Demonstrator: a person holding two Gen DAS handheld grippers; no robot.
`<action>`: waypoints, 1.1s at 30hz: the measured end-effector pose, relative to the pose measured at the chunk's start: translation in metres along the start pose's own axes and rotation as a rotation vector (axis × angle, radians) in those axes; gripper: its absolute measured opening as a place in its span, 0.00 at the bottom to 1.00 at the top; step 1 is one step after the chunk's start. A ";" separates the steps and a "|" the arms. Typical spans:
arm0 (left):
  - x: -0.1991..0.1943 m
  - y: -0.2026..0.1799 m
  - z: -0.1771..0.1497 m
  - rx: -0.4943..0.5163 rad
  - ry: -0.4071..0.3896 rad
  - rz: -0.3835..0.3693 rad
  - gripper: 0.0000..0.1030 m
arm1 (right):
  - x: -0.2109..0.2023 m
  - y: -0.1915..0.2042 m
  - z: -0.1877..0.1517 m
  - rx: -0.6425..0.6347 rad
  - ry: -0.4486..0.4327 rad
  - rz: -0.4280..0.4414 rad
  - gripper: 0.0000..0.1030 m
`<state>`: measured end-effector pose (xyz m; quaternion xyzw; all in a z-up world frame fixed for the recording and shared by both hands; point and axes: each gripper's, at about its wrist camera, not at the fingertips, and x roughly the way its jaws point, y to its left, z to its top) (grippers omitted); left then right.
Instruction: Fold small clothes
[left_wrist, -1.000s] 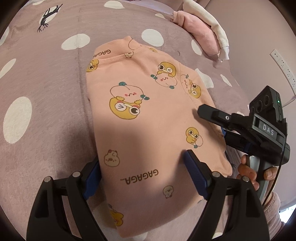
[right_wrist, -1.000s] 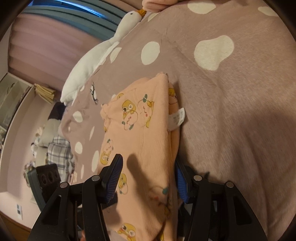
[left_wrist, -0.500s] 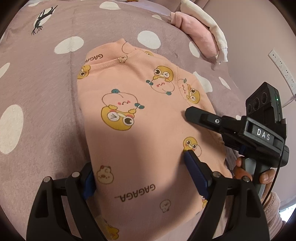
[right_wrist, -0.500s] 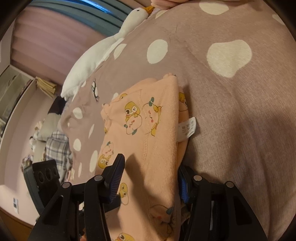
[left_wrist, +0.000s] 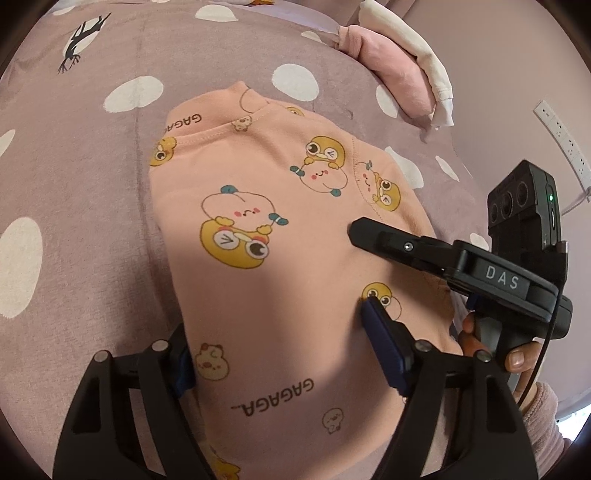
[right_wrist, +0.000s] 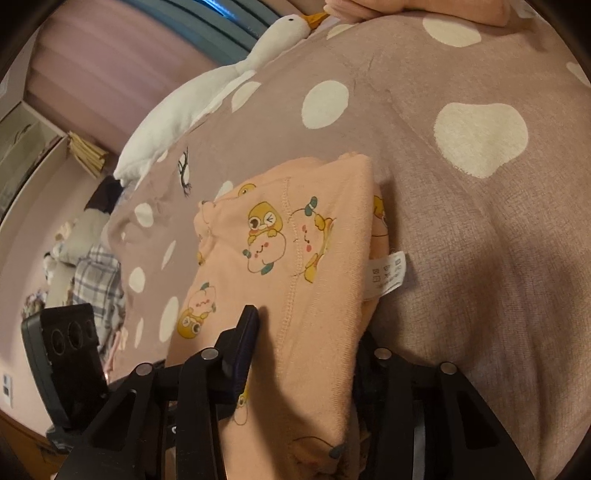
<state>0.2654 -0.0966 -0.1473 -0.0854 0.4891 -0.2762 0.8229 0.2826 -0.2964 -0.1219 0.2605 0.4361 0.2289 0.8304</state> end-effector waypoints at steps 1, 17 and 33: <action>-0.001 0.001 0.000 -0.005 0.001 0.002 0.71 | 0.000 0.000 -0.001 0.002 -0.001 -0.001 0.39; -0.008 -0.006 0.001 0.028 -0.012 0.111 0.40 | -0.007 0.028 -0.008 -0.108 -0.060 -0.121 0.24; -0.022 -0.013 0.002 0.069 -0.037 0.111 0.33 | -0.018 0.054 -0.011 -0.191 -0.104 -0.114 0.23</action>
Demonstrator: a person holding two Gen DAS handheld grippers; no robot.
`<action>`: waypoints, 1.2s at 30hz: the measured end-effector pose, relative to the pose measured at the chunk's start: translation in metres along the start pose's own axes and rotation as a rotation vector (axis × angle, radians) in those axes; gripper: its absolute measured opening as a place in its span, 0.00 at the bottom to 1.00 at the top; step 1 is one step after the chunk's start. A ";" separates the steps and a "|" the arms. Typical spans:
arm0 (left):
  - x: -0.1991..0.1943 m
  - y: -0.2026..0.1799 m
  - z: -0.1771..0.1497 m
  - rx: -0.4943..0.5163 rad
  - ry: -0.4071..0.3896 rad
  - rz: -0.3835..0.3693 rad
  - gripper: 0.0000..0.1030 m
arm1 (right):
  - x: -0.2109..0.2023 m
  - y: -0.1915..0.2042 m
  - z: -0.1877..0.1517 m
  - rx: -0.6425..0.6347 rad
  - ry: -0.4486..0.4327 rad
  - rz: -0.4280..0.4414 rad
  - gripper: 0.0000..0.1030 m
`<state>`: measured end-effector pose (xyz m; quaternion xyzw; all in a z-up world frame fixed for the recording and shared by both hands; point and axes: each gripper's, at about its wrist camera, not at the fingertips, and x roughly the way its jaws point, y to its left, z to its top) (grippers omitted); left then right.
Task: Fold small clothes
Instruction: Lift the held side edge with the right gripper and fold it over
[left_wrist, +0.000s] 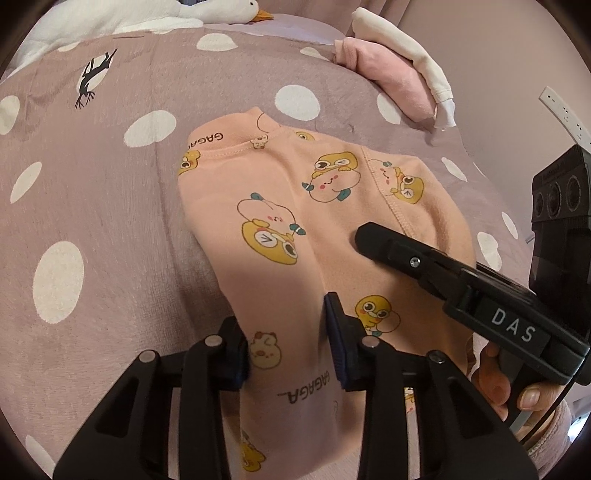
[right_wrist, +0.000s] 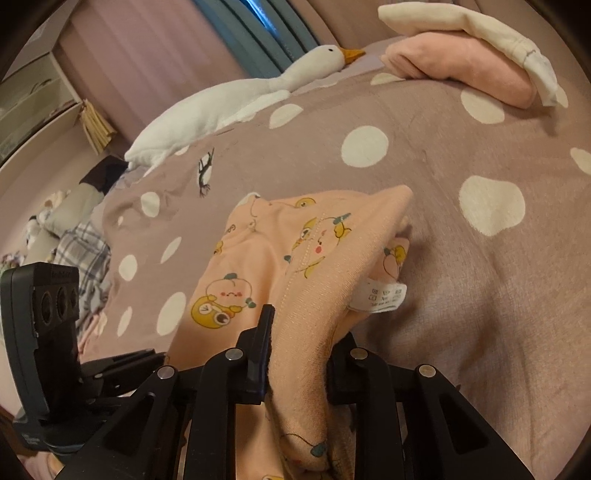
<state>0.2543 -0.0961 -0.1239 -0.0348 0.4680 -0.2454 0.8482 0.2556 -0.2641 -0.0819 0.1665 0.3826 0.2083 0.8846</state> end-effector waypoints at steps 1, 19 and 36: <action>0.000 -0.001 0.000 0.003 0.001 0.000 0.33 | -0.001 0.001 0.000 -0.003 -0.001 -0.001 0.23; -0.018 -0.011 -0.014 0.043 -0.008 -0.023 0.34 | -0.030 0.005 -0.012 0.009 -0.034 0.013 0.23; -0.075 -0.019 -0.065 0.040 -0.049 -0.031 0.34 | -0.079 0.042 -0.043 -0.038 -0.056 0.031 0.23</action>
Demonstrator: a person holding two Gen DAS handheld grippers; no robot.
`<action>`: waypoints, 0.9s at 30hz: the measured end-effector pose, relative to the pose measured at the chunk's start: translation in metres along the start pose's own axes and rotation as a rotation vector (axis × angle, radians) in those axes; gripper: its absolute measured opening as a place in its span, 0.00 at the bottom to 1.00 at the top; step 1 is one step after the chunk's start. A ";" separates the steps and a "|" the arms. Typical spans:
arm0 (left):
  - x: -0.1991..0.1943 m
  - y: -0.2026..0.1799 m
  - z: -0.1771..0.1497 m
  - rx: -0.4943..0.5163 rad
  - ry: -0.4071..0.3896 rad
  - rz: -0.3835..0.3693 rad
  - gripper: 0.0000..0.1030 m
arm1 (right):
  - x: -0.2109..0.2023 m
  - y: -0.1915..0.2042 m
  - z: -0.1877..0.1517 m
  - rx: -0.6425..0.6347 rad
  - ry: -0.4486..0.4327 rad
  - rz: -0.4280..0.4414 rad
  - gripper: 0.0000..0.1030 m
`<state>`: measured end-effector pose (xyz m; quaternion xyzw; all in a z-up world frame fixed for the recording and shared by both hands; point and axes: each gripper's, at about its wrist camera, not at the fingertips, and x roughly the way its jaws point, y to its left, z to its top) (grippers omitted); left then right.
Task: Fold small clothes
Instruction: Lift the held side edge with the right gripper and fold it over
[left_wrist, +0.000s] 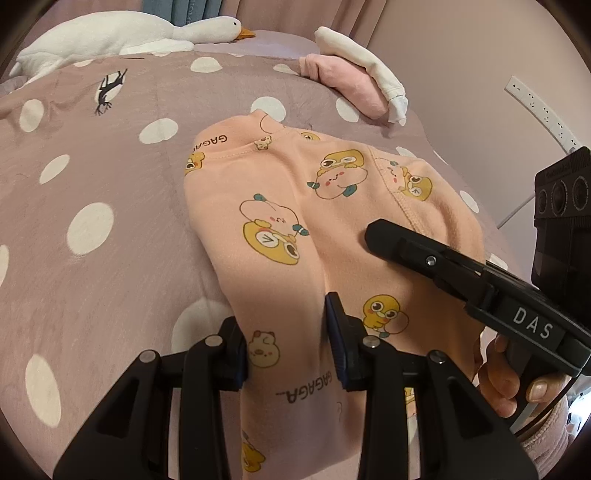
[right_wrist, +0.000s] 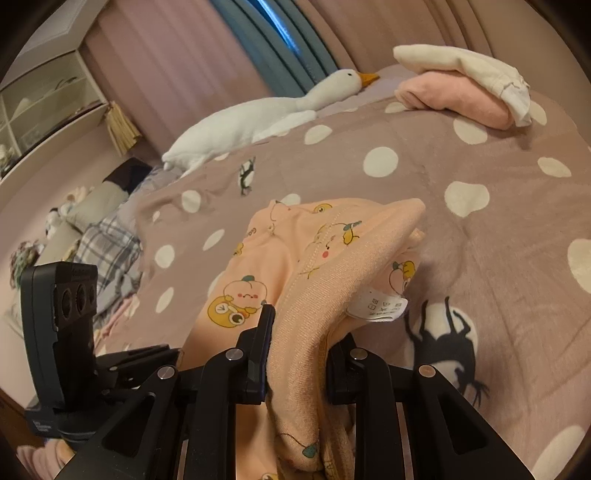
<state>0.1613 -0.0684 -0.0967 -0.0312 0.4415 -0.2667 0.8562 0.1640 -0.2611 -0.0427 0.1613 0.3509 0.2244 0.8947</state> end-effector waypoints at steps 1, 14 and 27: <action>-0.003 0.000 -0.002 0.000 -0.002 0.003 0.34 | -0.002 0.003 -0.001 -0.003 -0.001 0.004 0.23; -0.043 0.010 -0.036 -0.035 -0.033 0.018 0.34 | -0.015 0.040 -0.020 -0.065 0.011 0.031 0.23; -0.068 0.019 -0.060 -0.079 -0.050 0.033 0.34 | -0.016 0.070 -0.034 -0.124 0.033 0.046 0.23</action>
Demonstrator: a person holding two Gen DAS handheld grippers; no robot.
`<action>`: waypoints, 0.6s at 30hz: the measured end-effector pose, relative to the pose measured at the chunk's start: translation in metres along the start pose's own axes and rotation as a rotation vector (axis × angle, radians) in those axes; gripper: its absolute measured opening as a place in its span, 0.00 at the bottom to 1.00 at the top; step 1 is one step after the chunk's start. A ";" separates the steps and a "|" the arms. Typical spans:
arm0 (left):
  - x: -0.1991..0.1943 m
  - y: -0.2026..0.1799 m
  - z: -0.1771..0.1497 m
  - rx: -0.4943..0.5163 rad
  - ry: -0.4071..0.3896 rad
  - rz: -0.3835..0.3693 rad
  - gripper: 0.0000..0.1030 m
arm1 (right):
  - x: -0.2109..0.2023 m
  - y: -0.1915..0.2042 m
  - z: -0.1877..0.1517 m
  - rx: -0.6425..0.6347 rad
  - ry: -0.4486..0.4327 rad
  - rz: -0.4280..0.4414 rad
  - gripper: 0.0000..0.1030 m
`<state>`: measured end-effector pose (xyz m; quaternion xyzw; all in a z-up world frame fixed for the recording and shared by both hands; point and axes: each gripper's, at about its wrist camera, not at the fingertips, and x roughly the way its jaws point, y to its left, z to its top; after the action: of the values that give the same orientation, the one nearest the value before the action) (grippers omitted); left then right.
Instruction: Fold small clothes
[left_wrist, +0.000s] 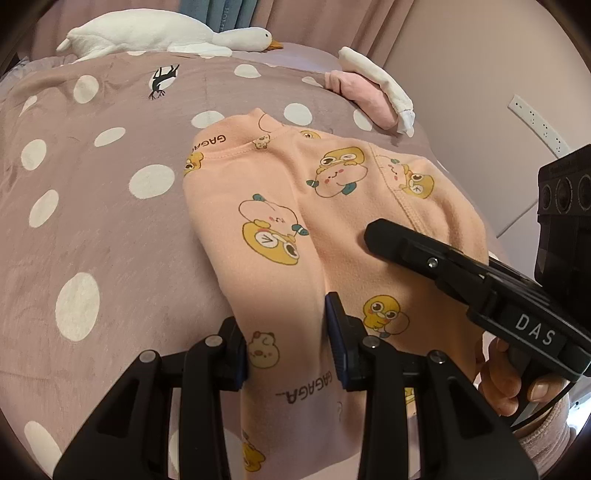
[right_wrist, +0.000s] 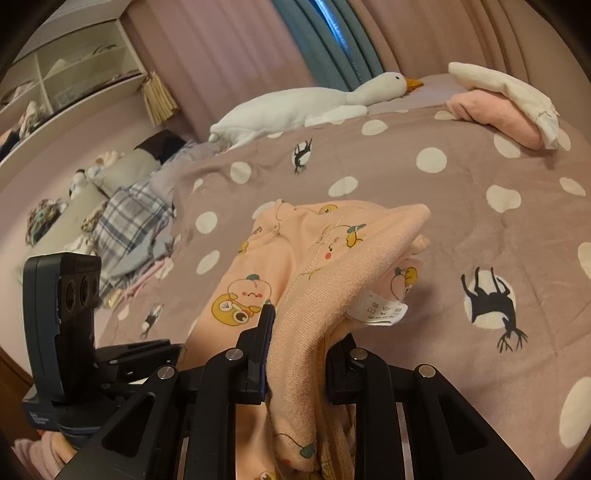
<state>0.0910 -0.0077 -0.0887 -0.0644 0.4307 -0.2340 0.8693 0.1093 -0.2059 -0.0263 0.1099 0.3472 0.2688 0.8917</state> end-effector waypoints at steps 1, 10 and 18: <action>-0.001 0.001 0.000 -0.001 -0.002 0.000 0.34 | 0.000 0.002 0.000 -0.005 0.001 0.000 0.23; -0.020 0.009 -0.010 -0.022 -0.026 0.003 0.34 | -0.002 0.019 -0.004 -0.027 -0.003 0.013 0.23; -0.032 0.021 -0.021 -0.048 -0.036 0.006 0.34 | 0.002 0.036 -0.010 -0.052 0.008 0.022 0.23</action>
<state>0.0654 0.0275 -0.0857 -0.0883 0.4208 -0.2197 0.8757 0.0895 -0.1742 -0.0207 0.0893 0.3424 0.2881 0.8898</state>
